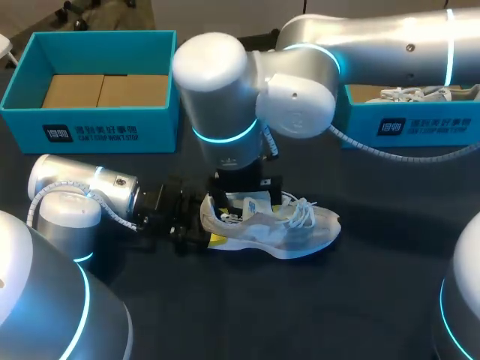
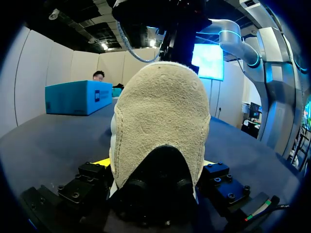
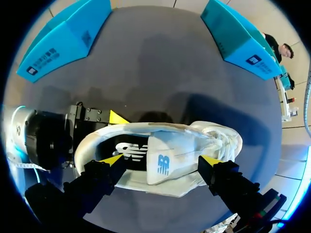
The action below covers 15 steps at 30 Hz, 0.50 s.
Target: Take the shoe out of the shoebox, open the shoe tongue, remove and reinsert the insole, then place the shoe into the shoebox
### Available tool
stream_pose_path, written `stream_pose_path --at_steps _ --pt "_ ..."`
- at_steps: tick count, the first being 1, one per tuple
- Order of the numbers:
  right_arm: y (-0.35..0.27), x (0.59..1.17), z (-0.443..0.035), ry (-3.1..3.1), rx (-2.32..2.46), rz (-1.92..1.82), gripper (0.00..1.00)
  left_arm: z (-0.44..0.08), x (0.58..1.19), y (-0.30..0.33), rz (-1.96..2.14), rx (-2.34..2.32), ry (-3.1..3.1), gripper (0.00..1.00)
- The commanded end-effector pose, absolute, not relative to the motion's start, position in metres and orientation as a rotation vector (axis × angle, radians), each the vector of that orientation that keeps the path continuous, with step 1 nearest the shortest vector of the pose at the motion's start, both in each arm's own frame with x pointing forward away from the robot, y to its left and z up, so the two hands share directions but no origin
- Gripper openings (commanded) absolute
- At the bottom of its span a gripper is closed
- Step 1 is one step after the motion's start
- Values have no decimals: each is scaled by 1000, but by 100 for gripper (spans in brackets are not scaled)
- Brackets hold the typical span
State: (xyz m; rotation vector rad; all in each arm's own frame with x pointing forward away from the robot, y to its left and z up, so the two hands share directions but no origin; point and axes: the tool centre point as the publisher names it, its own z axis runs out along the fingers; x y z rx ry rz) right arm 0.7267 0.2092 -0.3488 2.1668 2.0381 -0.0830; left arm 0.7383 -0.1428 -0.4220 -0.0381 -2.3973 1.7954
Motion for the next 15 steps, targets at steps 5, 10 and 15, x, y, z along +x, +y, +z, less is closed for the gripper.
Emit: stream_pose_path --at_steps 5,10,15 --pt "215 724 -364 1898 2198 -187 100 -423 738 -142 1796 -36 -2400 0" --pt "208 723 -370 1854 2203 -243 100 -423 738 -142 1796 -36 -2400 0" --pt "203 723 -370 1826 2174 -291 100 -423 738 -142 1796 -36 -2400 0"
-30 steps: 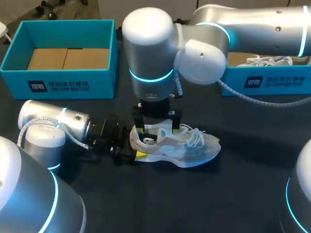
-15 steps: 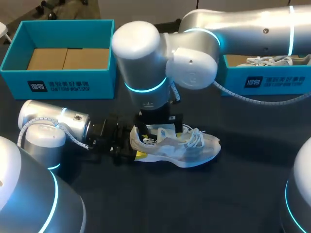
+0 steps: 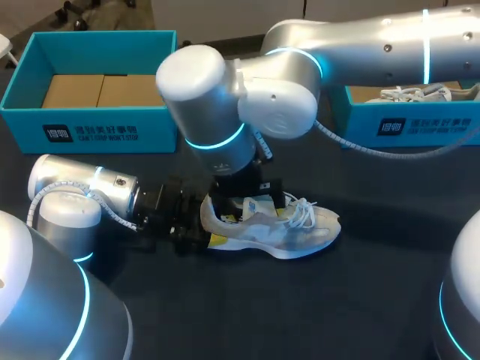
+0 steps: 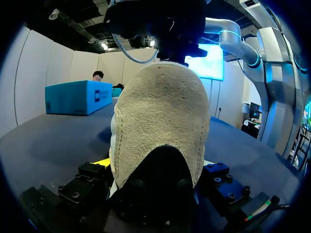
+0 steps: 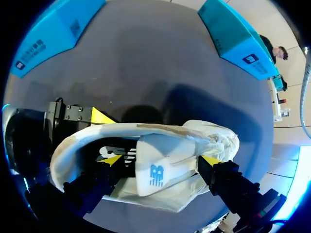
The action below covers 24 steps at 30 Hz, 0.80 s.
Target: Take the shoe out of the shoebox, open the shoe tongue, remove and reinsert the insole, then place the shoe into the shoebox
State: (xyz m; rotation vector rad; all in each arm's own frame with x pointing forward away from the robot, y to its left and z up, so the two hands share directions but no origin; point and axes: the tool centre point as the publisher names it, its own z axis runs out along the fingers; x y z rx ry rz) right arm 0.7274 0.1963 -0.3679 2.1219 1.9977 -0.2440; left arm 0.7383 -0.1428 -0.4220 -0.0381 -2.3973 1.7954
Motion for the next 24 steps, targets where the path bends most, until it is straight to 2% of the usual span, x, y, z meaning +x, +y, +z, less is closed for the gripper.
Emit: stream_pose_path --at_steps 1,24 --pt "200 723 -370 1814 2154 -318 100 -423 738 -142 1796 -36 -2400 0" --pt "168 727 -362 1688 2016 -470 100 -423 738 -142 1796 -36 -2400 0"
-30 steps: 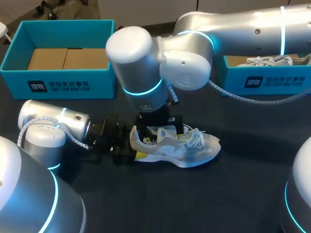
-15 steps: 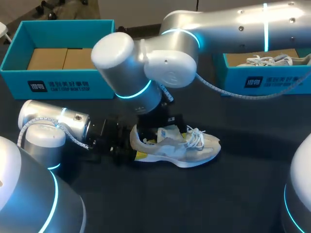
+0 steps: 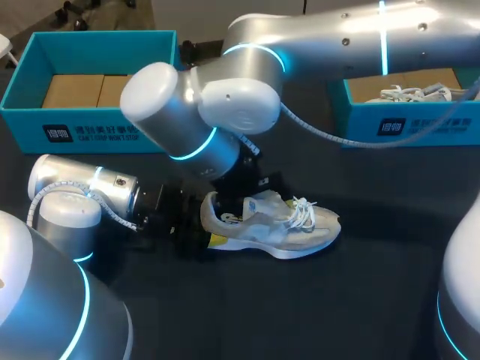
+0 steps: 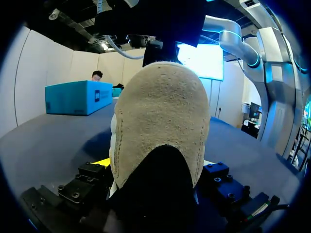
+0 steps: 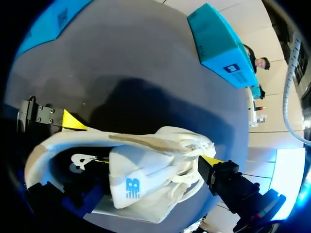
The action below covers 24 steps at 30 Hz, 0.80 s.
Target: Take the shoe out of the shoebox, open the shoe tongue, remove and reinsert the insole, then place the shoe into the shoebox
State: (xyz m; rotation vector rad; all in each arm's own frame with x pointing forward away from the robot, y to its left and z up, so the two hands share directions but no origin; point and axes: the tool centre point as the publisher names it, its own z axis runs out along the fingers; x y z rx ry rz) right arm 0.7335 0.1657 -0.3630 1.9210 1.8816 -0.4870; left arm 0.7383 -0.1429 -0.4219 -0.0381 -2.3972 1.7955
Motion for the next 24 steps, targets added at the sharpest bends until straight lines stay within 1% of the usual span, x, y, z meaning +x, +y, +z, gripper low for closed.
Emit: stream_pose_path --at_steps 1,19,20,22,24 --pt "167 727 -361 1687 2015 -472 100 -423 738 -142 1796 -36 -2400 0" --pt "153 727 -331 1627 2069 -465 100 -423 738 -142 1796 -36 -2400 0" --pt "153 726 -330 1618 2081 -453 79 -423 738 -142 1796 -36 -2400 0" --pt "150 726 -329 1613 2097 -441 49 -423 738 -142 1796 -36 -2400 0" --pt "148 726 -328 1602 2112 -425 42 -423 738 -142 1796 -36 -2400 0"
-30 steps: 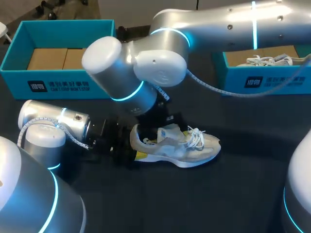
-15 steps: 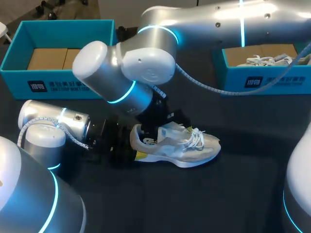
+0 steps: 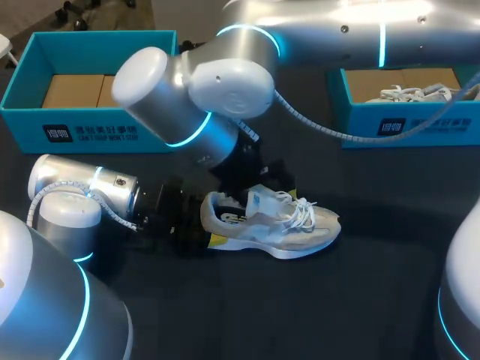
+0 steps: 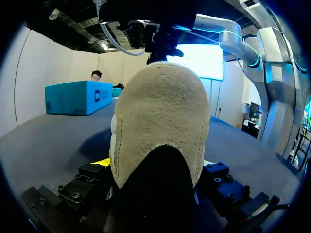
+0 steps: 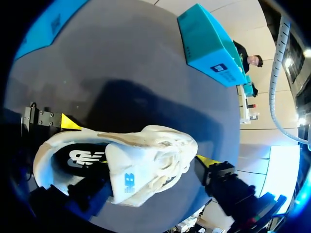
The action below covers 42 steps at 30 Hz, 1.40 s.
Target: Take the shoe out of the shoebox, open the shoe tongue, remove and reinsert the insole, then place the shoe into the shoebox
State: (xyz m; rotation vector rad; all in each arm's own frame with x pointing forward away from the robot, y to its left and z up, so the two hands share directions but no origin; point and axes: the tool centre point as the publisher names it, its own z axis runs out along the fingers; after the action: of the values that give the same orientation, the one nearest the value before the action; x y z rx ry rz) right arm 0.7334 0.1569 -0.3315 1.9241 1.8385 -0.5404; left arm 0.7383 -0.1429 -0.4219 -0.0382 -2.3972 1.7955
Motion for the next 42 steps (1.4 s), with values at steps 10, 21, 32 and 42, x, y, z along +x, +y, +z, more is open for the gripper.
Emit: stream_pose_path --at_steps 10,21,32,42 --pt "139 729 -325 1589 2159 -353 22 -423 738 -142 1796 -36 -2400 0" --pt "117 729 -321 1564 2228 -272 7 -423 738 -142 1796 -36 -2400 0" --pt "89 725 -329 1534 2282 -264 2 -423 738 -142 1796 -36 -2400 0" --pt "73 723 -338 1518 2312 -250 22 -423 738 -142 1796 -36 -2400 0"
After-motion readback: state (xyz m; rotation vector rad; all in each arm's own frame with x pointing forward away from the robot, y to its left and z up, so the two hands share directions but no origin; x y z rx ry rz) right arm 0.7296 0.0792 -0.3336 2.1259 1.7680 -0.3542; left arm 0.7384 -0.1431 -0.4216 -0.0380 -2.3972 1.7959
